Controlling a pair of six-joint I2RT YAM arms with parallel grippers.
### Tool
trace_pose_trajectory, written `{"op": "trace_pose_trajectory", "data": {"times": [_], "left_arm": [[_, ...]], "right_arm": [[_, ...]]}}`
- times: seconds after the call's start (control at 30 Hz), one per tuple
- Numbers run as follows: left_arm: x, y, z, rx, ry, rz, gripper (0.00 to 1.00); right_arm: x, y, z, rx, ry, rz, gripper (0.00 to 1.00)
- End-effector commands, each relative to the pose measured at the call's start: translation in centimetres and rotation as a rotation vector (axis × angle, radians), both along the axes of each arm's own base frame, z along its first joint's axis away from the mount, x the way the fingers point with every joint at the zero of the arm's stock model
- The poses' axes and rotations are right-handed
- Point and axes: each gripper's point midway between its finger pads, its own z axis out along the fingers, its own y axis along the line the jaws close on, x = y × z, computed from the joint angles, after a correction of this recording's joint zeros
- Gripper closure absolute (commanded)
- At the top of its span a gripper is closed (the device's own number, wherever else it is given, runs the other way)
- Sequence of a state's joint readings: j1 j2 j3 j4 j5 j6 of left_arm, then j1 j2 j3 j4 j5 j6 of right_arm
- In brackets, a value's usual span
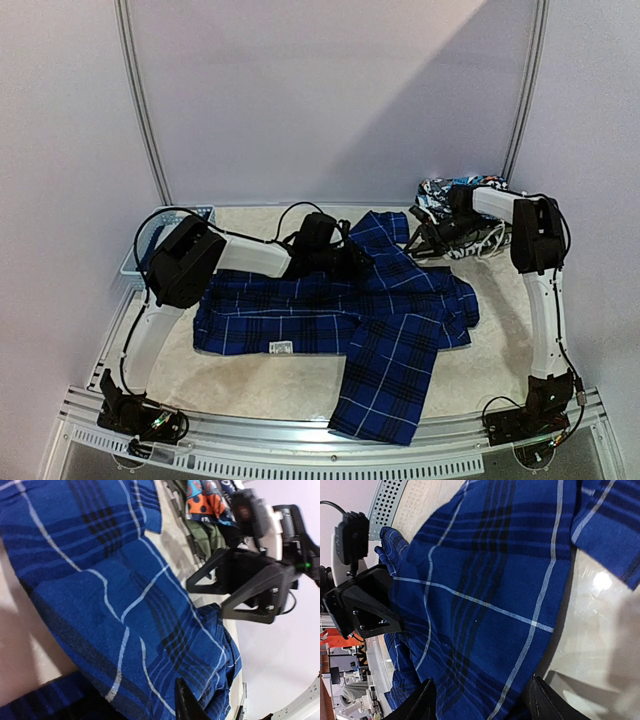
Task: Fold and stack the mixed laundry pile
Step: Adjust the rectangle-folded shirt at the center of the board.
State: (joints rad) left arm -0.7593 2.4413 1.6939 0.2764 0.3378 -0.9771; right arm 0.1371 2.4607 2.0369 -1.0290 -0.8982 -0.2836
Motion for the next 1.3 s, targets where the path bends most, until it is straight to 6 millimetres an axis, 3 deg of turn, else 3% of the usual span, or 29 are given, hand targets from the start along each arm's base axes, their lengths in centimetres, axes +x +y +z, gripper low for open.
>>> {"op": "trace_pose_trajectory", "data": {"times": [0.0, 0.37, 0.5, 0.67, 0.87, 1.1, 1.27], "left_arm": [[0.9, -0.1, 0.8, -0.046, -0.024, -0.005, 0.78], [0.7, 0.0, 0.6, -0.062, -0.017, -0.001, 0.80], [0.7, 0.1, 0.5, -0.059, -0.014, -0.001, 0.80], [0.7, 0.0, 0.4, -0.054, -0.014, -0.004, 0.80], [0.6, 0.2, 0.8, -0.044, -0.021, -0.010, 0.81], [-0.1, 0.7, 1.3, -0.021, -0.029, -0.028, 0.89], [-1.1, 1.2, 1.4, -0.021, -0.005, -0.045, 0.93]], "right_arm": [[-0.5, 0.4, -1.3, 0.007, 0.063, -0.008, 0.37], [0.7, -0.2, -2.3, -0.065, 0.068, -0.064, 0.36], [0.2, 0.5, -3.0, -0.018, 0.122, -0.053, 0.43], [-0.2, 1.6, -1.4, 0.095, 0.134, -0.029, 0.61], [-0.4, 1.7, 0.2, 0.133, 0.108, -0.016, 0.90], [-1.5, 1.4, 4.1, 0.120, -0.002, 0.006, 0.95], [-4.1, 1.0, 4.7, 0.116, 0.018, 0.017, 0.97]]}}
